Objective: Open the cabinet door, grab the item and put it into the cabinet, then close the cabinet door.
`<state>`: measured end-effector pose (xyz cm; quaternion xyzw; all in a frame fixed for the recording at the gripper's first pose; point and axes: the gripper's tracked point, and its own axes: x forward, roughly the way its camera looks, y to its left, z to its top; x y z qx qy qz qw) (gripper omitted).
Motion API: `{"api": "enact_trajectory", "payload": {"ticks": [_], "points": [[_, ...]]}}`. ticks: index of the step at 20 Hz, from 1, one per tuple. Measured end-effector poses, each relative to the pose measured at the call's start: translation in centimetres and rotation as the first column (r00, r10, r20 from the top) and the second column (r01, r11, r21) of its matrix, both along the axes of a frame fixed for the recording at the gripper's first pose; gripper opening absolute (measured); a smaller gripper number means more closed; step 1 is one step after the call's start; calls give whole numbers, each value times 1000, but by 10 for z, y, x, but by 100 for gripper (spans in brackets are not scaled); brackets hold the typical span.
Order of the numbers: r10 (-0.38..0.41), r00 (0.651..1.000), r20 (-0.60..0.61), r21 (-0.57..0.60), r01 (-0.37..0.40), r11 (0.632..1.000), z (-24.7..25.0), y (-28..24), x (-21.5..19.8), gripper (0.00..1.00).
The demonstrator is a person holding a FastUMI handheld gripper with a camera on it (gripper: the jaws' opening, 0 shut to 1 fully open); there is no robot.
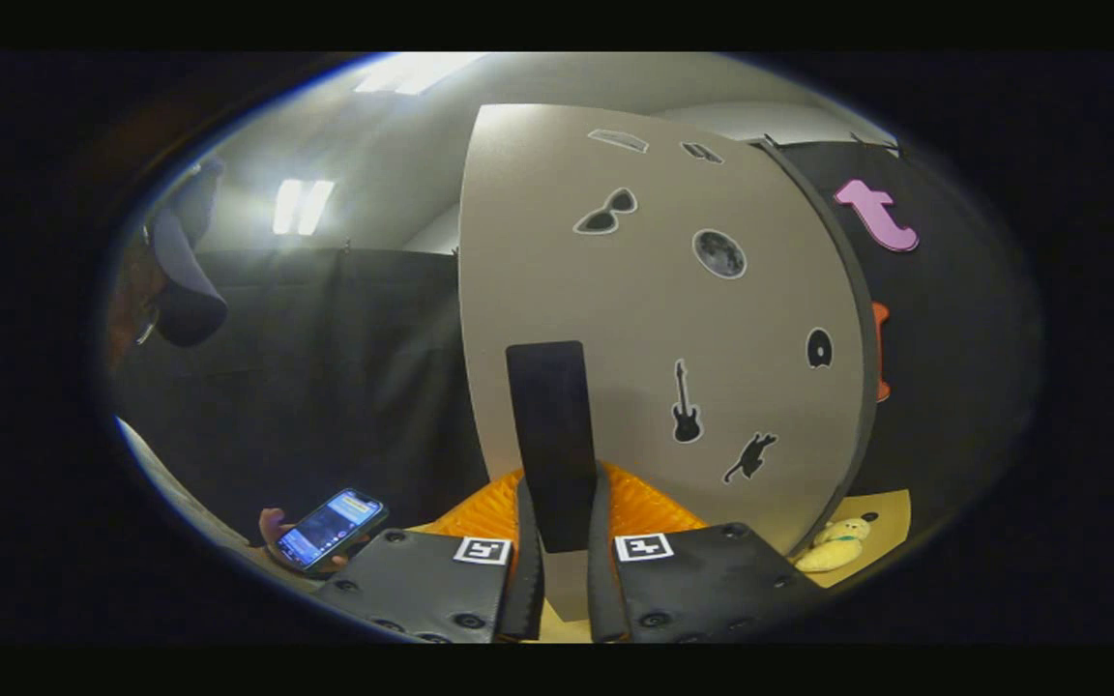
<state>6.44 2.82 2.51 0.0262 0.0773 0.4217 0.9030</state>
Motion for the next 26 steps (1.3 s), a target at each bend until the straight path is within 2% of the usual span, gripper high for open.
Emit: {"api": "enact_trajectory", "payload": {"ticks": [12, 26], "points": [[4, 1000, 3, 38, -5, 999, 10, -34, -6, 27], [-128, 991, 35, 21, 127, 992, 5, -70, -1, 25]]}}
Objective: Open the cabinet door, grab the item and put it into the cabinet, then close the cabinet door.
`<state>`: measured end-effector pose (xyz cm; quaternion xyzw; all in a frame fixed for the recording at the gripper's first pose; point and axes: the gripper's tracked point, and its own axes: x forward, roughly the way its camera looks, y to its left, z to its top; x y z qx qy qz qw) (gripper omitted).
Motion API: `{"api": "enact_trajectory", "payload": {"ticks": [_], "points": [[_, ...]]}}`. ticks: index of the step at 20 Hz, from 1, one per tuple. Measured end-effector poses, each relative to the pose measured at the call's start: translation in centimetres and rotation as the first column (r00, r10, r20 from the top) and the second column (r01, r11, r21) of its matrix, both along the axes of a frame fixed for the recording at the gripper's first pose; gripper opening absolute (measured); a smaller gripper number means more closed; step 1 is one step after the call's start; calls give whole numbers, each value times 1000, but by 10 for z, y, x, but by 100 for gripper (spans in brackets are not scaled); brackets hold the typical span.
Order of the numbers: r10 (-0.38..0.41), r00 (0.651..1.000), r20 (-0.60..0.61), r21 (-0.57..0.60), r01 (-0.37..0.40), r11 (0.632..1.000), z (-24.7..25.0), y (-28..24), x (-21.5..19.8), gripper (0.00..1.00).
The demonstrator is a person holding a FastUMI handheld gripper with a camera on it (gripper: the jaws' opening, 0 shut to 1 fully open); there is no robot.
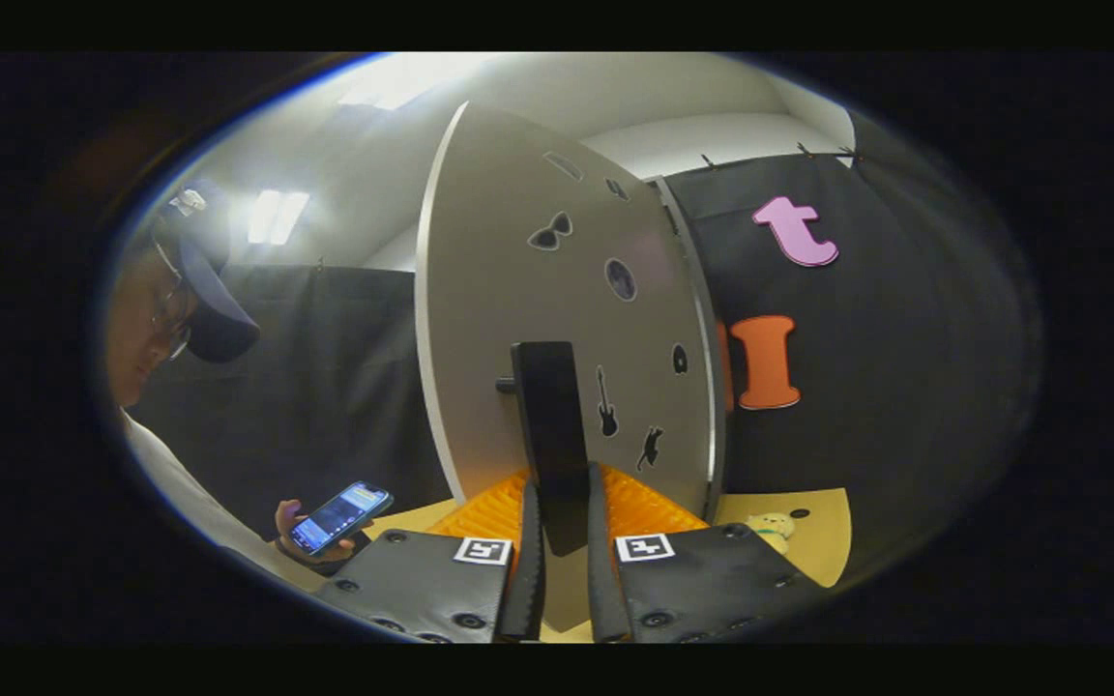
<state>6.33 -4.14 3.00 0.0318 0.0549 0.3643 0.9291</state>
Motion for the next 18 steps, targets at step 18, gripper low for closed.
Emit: {"api": "enact_trajectory", "payload": {"ticks": [18], "points": [[-232, 973, 2, -34, 231, 972, -10, -37, 15, 23]]}}
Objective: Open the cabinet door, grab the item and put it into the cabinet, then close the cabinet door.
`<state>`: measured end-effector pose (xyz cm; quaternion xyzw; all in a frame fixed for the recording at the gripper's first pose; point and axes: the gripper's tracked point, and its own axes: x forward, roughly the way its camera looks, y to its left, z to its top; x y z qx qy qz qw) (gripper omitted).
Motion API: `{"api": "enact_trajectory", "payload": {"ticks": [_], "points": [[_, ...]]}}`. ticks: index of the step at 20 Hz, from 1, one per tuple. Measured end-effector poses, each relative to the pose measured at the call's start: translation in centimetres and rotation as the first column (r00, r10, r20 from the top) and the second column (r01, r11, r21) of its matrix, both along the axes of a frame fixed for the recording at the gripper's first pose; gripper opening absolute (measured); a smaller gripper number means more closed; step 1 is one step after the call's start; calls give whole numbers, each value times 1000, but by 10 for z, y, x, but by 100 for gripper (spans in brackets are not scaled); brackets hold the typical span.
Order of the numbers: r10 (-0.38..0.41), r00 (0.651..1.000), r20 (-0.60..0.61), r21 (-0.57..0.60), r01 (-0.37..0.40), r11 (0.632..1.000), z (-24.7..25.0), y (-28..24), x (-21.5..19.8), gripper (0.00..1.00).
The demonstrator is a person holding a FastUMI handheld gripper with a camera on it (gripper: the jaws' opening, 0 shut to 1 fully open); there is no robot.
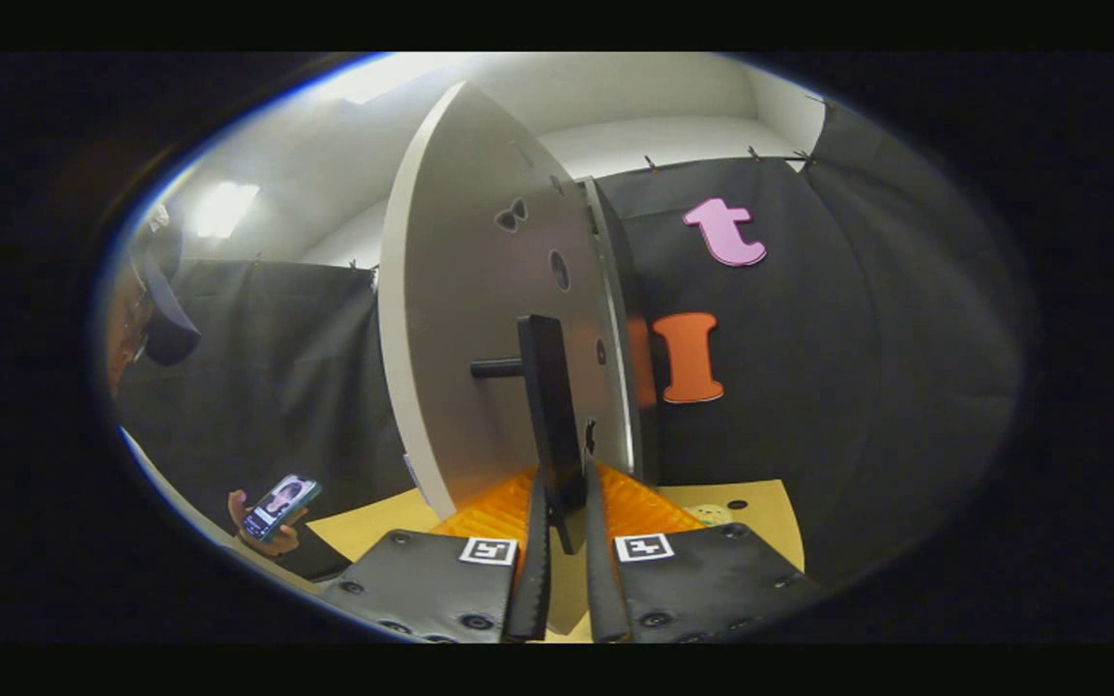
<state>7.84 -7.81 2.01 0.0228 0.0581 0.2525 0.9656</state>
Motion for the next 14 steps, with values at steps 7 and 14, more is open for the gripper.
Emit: {"api": "enact_trajectory", "payload": {"ticks": [7, 14], "points": [[-184, 982, 28, 12, 184, 983, -8, -10, -19, 21], [-270, 957, 104, 62, 265, 962, -2, 41, -98, 17]]}}
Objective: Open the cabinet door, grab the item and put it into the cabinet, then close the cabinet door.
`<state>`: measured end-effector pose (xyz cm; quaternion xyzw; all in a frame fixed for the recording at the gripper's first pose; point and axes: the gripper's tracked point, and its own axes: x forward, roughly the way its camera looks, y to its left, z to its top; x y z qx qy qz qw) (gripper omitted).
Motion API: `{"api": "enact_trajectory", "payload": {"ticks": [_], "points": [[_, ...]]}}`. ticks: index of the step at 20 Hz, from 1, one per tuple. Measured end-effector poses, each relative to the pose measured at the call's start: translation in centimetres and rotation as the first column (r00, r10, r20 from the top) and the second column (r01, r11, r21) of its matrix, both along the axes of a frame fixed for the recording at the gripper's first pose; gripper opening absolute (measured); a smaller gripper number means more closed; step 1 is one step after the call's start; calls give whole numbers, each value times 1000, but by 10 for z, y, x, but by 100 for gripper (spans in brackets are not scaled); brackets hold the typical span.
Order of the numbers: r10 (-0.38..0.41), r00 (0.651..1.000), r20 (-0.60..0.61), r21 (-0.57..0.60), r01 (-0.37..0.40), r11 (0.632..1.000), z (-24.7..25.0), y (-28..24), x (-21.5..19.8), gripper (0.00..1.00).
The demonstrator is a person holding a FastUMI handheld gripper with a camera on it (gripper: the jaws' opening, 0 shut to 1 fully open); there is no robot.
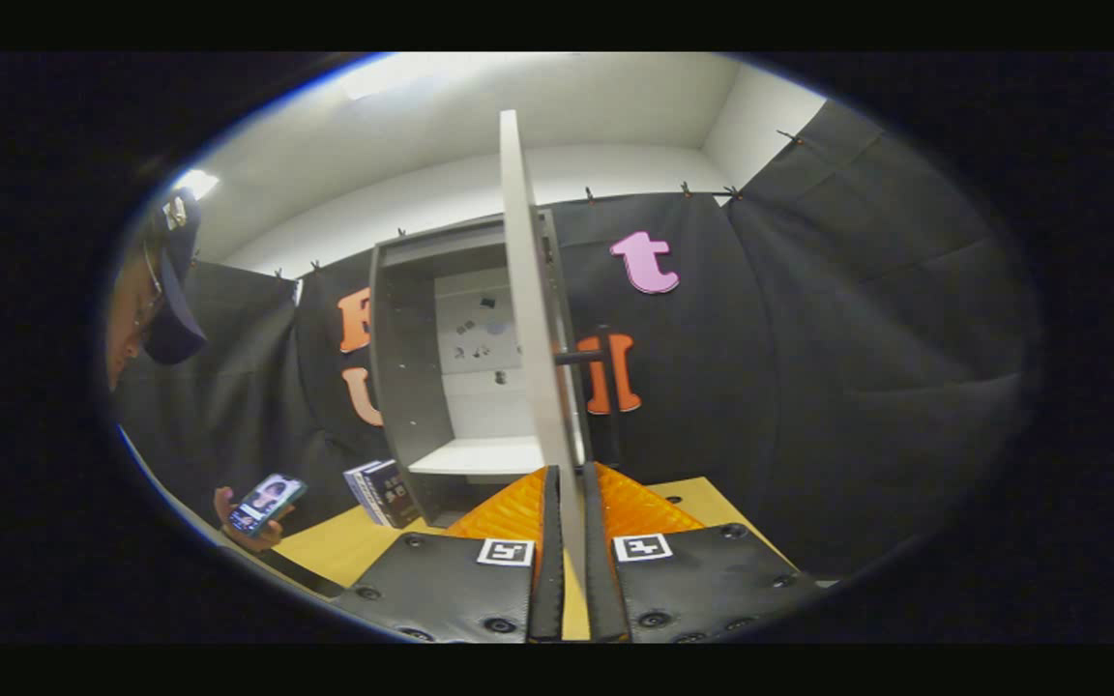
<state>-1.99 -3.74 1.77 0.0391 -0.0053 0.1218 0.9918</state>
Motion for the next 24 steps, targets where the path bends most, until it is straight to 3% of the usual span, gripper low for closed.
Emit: {"api": "enact_trajectory", "payload": {"ticks": [4, 8, 13, 16, 21, 24], "points": [[59, 995, 85, -30, -57, 998, 3, 66, -27, 17], [112, 992, 65, -71, -107, 992, -18, 130, -5, 17], [180, 983, -39, -89, -183, 979, -70, 195, 45, 50], [135, 985, -110, -144, -150, 978, -118, 209, 90, 90], [132, 939, -319, -133, -182, 974, -222, 241, 129, 96], [54, 902, -429, -168, -138, 976, -299, 224, 143, 96]]}}
